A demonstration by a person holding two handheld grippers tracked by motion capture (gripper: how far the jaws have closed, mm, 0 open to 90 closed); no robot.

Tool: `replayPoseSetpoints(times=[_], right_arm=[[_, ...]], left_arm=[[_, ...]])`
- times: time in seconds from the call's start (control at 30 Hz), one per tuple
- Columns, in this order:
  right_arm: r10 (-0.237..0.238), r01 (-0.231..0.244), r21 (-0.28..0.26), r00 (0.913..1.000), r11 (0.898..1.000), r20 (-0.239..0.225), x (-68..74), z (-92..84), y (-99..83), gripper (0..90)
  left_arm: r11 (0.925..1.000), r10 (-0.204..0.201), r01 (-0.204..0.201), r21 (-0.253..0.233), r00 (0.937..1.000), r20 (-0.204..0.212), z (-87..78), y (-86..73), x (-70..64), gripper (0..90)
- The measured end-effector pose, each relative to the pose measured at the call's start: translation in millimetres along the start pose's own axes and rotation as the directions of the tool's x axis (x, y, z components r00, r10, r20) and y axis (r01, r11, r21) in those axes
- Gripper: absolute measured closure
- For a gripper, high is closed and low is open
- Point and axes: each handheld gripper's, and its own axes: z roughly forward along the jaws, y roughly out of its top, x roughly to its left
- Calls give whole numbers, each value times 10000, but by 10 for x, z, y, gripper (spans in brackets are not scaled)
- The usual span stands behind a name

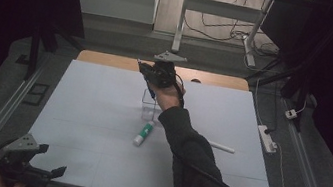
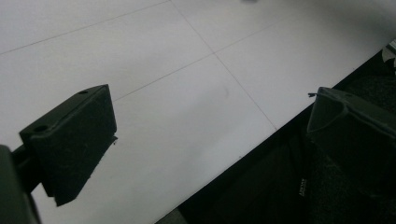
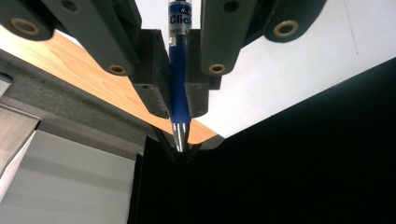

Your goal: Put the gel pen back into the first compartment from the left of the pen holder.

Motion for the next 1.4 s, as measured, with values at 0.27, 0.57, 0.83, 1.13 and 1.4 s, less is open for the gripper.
replayPoseSetpoints(times=[0.27,0.57,0.83,1.13,1.4], right_arm=[[-16,16,86,10000,10000,18,15,91,-71,800],[2,-2,315,10000,9995,-15,15,110,-145,799],[50,-45,482,9999,9988,-108,15,90,-225,799],[156,-141,550,9995,9984,-268,19,10,-304,793],[50,-34,873,9998,9962,-181,11,-67,-371,725]], left_arm=[[10000,39,-39,-10,10000,0,-4,-1,0,18],[10000,57,-57,21,10000,16,-5,-1,-1,18],[10000,51,-51,28,10000,15,-4,-1,-3,18],[10000,61,-61,25,10000,-7,-1,0,-3,18],[10000,27,-27,42,10000,-7,3,2,-4,19]])
